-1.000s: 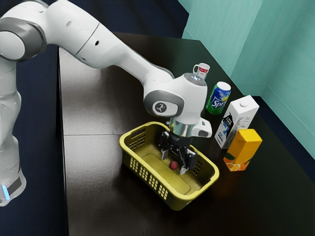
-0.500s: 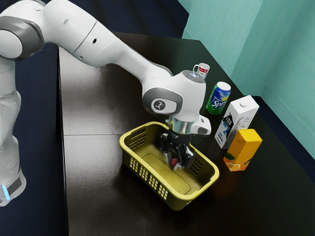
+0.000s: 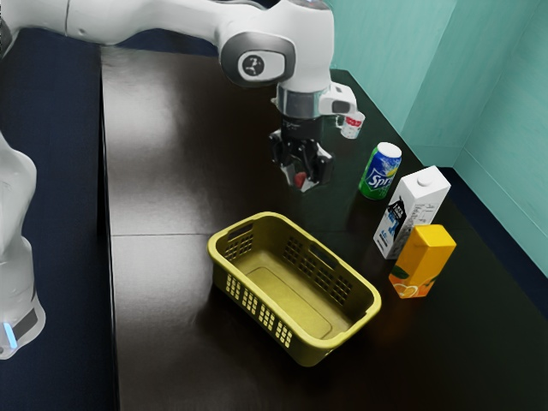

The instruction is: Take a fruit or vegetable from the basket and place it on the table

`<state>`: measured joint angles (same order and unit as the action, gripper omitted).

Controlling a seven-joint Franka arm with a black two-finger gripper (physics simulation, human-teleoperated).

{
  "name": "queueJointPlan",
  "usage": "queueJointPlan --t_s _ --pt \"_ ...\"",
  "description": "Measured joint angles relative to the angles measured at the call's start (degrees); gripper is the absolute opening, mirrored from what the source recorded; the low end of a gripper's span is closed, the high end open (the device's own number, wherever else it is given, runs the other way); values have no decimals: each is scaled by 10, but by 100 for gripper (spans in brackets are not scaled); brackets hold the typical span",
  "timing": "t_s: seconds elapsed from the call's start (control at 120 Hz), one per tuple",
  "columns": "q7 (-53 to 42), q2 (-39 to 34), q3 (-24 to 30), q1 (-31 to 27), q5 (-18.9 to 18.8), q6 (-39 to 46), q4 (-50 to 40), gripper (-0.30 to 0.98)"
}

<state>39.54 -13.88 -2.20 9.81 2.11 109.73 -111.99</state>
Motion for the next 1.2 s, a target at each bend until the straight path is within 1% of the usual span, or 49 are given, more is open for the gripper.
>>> queueJointPlan --t_s 0.183,0.3,0.6,0.625,0.675,0.717,0.817,0.875,0.942,0.983,1.017,1.092,1.2 --pt "-38 43 -49 -4 -11 -46 55 14" --pt "-64 58 -74 -7 -13 -64 68 14" --pt "-113 74 -95 -8 -14 -86 75 14" --pt "-116 75 -96 -7 -14 -87 75 19" --pt "-122 76 -96 -7 -14 -88 75 33" --pt "-126 77 -96 -7 -13 -89 75 43" --pt "-136 78 -95 -7 -13 -91 78 56" --pt "-142 92 -90 -6 -13 -94 111 60" --pt "-152 155 -77 -4 -12 -117 235 63" --pt "-159 174 -71 3 -11 -132 295 65" --pt "-165 180 -69 13 -10 -144 326 66" --pt "-184 186 -68 25 -9 -166 358 67" --pt "-208 194 -66 17 -8 -185 366 68"
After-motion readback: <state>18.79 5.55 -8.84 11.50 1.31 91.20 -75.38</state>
